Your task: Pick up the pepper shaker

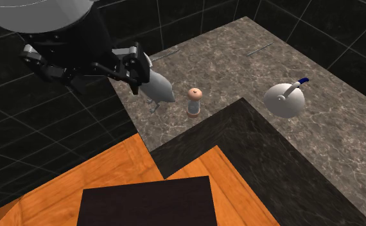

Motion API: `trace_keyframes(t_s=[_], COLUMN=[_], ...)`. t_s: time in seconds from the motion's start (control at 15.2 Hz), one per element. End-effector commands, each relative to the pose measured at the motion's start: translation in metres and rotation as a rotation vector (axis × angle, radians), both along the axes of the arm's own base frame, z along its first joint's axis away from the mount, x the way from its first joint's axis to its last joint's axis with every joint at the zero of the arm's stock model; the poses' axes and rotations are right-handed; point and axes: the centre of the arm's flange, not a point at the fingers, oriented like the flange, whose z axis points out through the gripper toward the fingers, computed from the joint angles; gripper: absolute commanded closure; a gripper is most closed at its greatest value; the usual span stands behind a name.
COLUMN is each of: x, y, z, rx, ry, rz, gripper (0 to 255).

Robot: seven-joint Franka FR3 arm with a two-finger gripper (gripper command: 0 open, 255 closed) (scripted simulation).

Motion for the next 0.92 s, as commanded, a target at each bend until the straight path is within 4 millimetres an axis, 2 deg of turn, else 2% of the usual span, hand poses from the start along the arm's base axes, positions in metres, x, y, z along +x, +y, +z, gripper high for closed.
trace_keyframes(t_s=[0.0,0.86], x=[0.000,0.107], y=[0.000,-0.081], z=[0.000,-0.114], rx=[0.000,0.047], ry=[0.000,0.025], rz=[0.000,-0.047], gripper=[0,0])
